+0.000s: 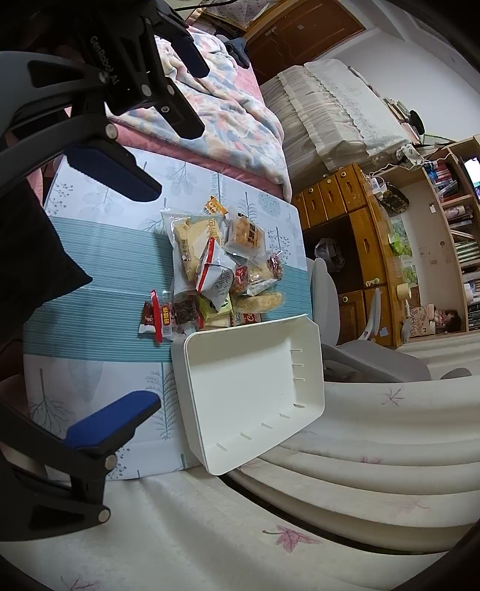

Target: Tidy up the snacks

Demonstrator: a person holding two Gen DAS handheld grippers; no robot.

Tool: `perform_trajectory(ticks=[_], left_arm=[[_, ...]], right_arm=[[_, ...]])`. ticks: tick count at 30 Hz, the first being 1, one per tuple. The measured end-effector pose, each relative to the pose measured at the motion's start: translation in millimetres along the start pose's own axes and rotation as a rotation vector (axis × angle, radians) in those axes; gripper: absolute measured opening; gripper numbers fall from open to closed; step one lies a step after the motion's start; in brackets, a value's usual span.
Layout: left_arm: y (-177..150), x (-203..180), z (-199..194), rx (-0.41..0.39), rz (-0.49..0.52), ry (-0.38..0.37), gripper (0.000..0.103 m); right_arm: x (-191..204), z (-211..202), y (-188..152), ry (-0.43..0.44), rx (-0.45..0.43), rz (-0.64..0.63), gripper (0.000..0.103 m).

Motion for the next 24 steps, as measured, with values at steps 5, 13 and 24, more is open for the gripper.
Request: perform_trajectory(ticks=[5, 13, 24], left_arm=[[1, -1, 3, 0.010, -0.002, -0.016, 0.102], [-16, -4, 5, 0.046, -0.012, -0.009, 0.102], [-32, -16, -5, 0.084, -0.030, 0.049, 0.102]], right_arm=[[-1, 1, -1, -0.004, 0.003, -0.003, 0.103], [-7, 1, -5, 0.006, 0.011, -0.011, 0.103], [-31, 2, -11, 0.034, 0.053, -0.036, 0.103]])
Point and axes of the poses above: each gripper's, at about its wrist camera, not at the fingertips, and z roughly the way its jaws point, x to its left, y to its top, the point moved 2 cm from there along z, roughly the way its jaws point, and after that the axes turned 5 degrees about -z, right-handed, at the moved point
